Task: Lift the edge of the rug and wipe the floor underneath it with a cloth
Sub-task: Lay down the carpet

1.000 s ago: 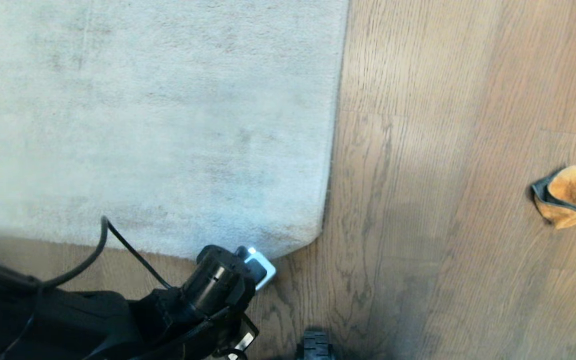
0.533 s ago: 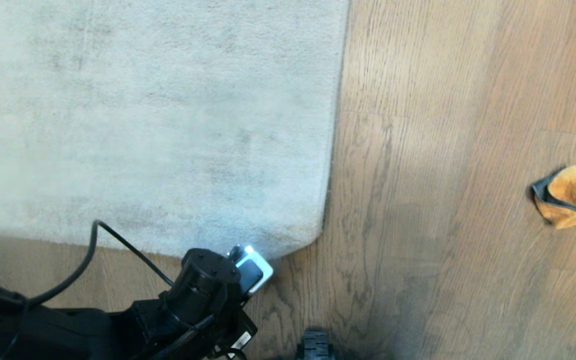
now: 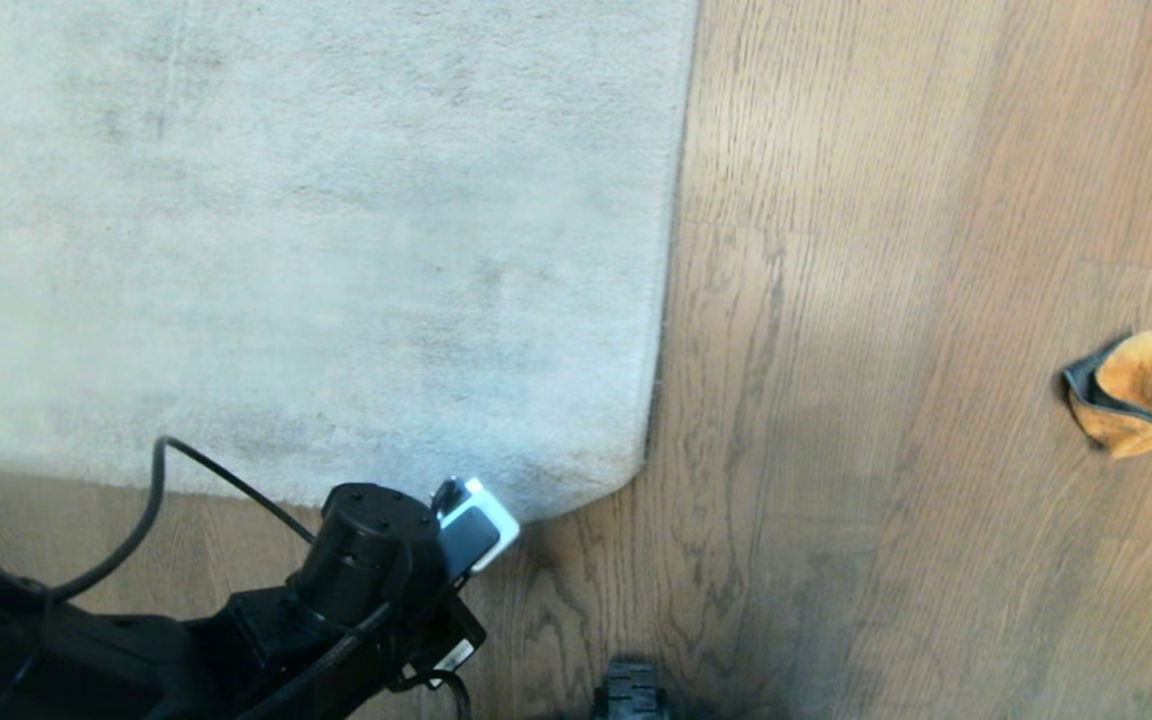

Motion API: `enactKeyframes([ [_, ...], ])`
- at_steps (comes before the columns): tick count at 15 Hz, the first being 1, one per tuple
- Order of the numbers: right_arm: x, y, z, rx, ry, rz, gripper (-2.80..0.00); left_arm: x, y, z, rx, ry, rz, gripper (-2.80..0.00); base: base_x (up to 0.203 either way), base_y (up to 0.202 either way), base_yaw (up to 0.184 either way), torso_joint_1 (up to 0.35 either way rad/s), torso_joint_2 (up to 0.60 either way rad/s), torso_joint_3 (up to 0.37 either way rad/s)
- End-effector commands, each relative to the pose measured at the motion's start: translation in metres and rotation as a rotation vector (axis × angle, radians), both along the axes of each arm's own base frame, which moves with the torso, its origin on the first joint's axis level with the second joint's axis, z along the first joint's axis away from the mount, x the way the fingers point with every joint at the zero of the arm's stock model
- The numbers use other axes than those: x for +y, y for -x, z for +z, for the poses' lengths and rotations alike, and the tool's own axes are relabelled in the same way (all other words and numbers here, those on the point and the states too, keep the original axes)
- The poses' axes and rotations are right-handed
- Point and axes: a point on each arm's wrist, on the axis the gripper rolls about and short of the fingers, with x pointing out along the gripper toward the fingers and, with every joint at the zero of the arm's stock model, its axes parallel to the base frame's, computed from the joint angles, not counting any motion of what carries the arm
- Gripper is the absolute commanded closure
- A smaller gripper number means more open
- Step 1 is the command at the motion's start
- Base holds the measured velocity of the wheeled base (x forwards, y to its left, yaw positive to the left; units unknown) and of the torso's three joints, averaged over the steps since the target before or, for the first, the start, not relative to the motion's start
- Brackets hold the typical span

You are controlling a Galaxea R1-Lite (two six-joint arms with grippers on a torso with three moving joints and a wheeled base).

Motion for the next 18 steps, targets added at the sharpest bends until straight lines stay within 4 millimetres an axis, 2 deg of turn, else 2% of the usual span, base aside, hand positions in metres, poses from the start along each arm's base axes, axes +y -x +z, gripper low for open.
enactKeyframes([
  [1, 0.0, 0.0, 0.0, 0.001, 0.001, 0.002, 0.0, 0.001, -0.002, -0.006, 0.002, -0.008, 0.006, 0.0, 0.0, 0.0, 0.0, 0.0, 0.0, 0.0],
  [9, 0.0, 0.0, 0.0, 0.0, 0.001, 0.001, 0.0, -0.009, -0.007, -0.026, 0.025, -0.023, -0.025, 0.0, 0.0, 0.0, 0.0, 0.0, 0.0, 0.0],
  [13, 0.0, 0.0, 0.0, 0.0, 0.001, 0.001, 0.0, -0.013, -0.022, -0.015, -0.061, 0.015, -0.022, 0.0, 0.0, 0.0, 0.0, 0.0, 0.0, 0.0],
  [18, 0.0, 0.0, 0.0, 0.001, 0.001, 0.001, 0.0, -0.004, -0.048, -0.001, -0.144, 0.027, -0.016, 0.0, 0.0, 0.0, 0.0, 0.0, 0.0, 0.0],
])
